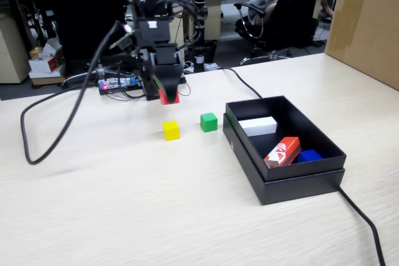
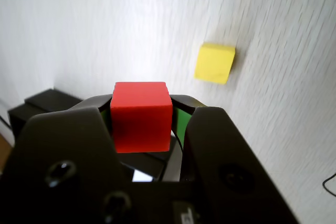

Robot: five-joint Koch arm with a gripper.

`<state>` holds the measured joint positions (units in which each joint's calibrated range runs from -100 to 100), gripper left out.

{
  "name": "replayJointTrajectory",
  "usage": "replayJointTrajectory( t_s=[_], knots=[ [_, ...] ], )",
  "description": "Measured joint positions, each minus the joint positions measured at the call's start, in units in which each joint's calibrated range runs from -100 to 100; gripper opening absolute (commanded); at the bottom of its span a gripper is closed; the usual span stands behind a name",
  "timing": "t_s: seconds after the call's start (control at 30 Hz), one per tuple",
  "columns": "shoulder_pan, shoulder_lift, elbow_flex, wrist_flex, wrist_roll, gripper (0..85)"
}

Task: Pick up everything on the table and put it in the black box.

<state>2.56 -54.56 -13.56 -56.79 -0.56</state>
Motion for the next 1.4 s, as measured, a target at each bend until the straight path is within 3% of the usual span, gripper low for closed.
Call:
replayJointTrajectory(
  t_s=[0.23,0.57,0.9,0.97,1.1,1.2,1.33,1.4],
  knots=[
    [7.7,11.1,17.9,-0.2,5.5,2.4],
    [11.6,43.5,37.3,-0.7,6.9,2.5],
    [12.9,62.1,39.7,-0.6,6.8,3.2],
    [12.7,63.4,39.7,-0.5,6.8,6.8],
    [12.6,64.7,39.7,-0.6,6.8,21.7],
    [12.6,64.7,39.6,-0.6,6.7,27.3],
    [12.6,64.6,39.6,-0.5,6.7,28.7],
    [12.5,61.6,39.1,-0.5,6.7,37.0]
  ],
)
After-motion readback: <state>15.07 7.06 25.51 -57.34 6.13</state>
